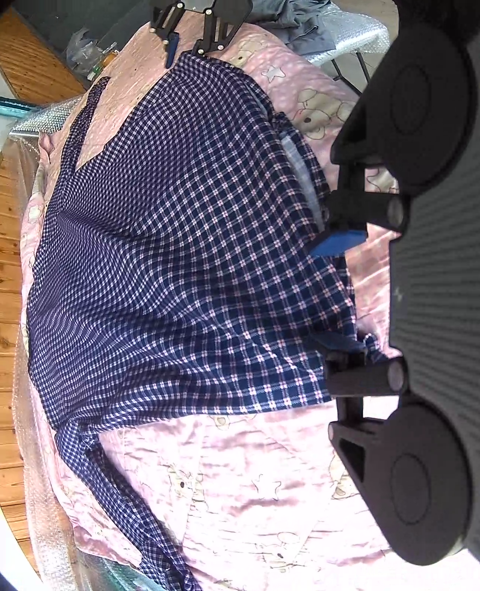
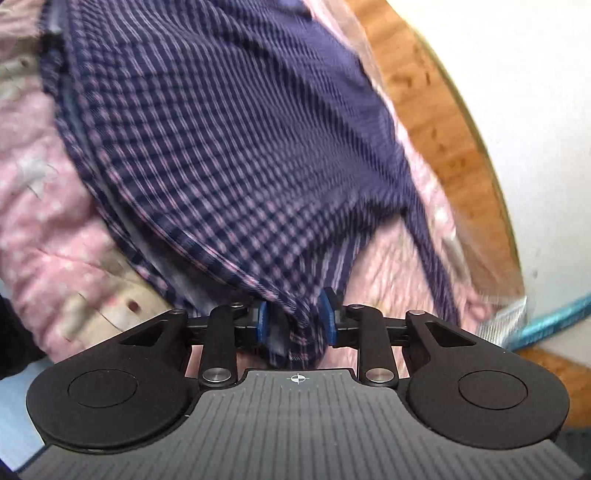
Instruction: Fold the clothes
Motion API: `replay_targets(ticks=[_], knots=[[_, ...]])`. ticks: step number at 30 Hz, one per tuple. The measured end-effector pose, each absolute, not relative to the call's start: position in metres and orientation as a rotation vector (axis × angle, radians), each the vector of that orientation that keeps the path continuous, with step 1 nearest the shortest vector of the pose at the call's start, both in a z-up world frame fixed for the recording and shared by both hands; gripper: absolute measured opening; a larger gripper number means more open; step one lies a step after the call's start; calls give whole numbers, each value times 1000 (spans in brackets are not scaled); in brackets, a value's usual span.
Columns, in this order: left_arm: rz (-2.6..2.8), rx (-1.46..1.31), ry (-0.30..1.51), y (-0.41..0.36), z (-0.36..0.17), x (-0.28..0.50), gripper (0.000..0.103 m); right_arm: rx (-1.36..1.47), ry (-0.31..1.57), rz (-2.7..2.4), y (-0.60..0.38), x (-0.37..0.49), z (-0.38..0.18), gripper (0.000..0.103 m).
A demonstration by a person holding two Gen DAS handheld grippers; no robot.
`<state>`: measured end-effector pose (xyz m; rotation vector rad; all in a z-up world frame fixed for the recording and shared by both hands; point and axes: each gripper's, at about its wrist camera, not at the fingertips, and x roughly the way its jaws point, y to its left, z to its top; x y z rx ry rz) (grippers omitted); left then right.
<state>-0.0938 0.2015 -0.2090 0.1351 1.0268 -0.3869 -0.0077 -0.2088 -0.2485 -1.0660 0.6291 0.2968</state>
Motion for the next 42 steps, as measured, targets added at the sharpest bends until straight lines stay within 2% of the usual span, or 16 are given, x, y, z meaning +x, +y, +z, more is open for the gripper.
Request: replay_targets(ticks=[1,4,11,15,18,20,22,24,26,28,30,33,34,36,38,42], knots=[[-391,131,1022,202,-208,-94,46,-1044,655,271,-213,-3,-248,0],[-403,133,1012,202,-205,-94,46,-834,750,169,-241,1,-235,0],[-419,95,932,207,-190,-76,46,-726,795,216,-255,-17,-228,0],[-440,74,867,203,-181,-52,46,-642,903,306,-269,-15,-206,7],[-434,79,878,200,-191,-33,46,-449,820,341,-277,-12,-156,12],[-427,84,903,199,-202,-21,46,-396,766,354,-265,7,-140,27],[-422,83,953,198,-214,-13,45,-378,738,367,-247,36,-138,35],[-421,104,993,199,-225,-17,45,-310,801,367,-242,69,-163,37],[-423,154,1002,200,-228,-29,48,-233,938,331,-252,92,-199,33],[-418,173,1020,202,-227,-40,49,-174,1017,321,-274,82,-225,32],[-407,168,1052,206,-225,-50,50,-196,1009,354,-292,56,-226,33],[-394,151,1105,212,-216,-56,48,-214,1119,380,-309,38,-217,33],[-382,138,1107,216,-206,-50,41,-217,1156,393,-314,36,-213,33],[-348,109,1055,222,-181,-31,40,-242,1134,408,-318,53,-190,34],[-325,61,965,225,-154,8,49,-253,1055,419,-314,83,-164,38],[-341,36,857,197,-148,125,54,-247,905,465,-273,199,-146,48]])
